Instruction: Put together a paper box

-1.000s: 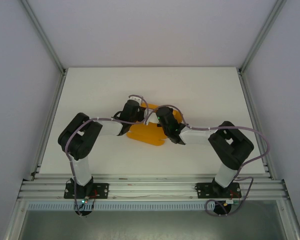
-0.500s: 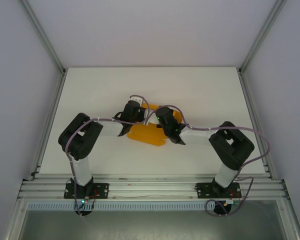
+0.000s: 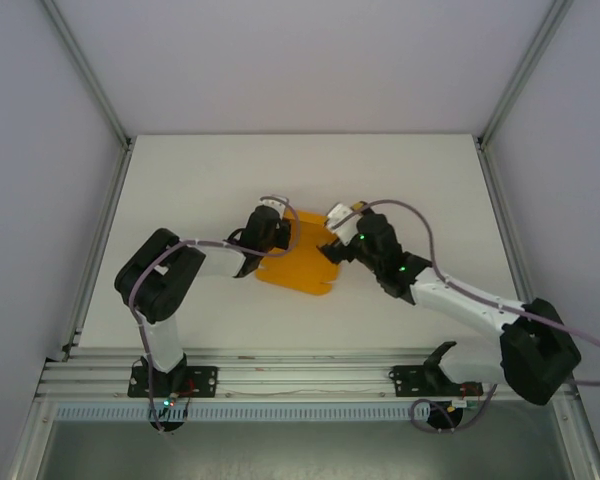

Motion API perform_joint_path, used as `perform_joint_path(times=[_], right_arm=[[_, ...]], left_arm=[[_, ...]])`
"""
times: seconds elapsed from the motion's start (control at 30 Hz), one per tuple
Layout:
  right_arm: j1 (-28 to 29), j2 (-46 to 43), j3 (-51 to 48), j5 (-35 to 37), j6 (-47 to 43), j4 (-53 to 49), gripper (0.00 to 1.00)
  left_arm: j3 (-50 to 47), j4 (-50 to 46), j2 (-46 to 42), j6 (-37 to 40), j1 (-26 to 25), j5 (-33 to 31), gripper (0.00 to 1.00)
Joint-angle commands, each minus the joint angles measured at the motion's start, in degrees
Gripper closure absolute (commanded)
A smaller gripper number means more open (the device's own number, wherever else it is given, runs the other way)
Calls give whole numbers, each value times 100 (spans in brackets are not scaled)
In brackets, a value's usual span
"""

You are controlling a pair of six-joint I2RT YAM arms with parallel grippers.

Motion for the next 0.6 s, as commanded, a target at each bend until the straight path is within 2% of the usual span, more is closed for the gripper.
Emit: perform_joint_path(times=[0.0,0.1,0.27,0.43,0.5,0.57], right_arm=[[-432,116,338,-488,2162,11,2],[-700,653,923,-482,2630,-400,1],[-773,1537,1445,-379,2458,-421,0],[-769,2073,1666,-1137,2195,-488,0],[-771,2254,1658,-1208,2145,-494,0],[-769,2396,1609,-1130,2000,-512,0]], left_arm=[[-201,-224,-150,143,-87,143,100],[-340,18,-159,202,-124,159,100],[-235,-159,-97,167,-152,126,99],[-237,-183,-62,170,-157,108,95],[-254,-177,-62,192,-160,125,92],[-299,-148,-71,193,-162,141,85]])
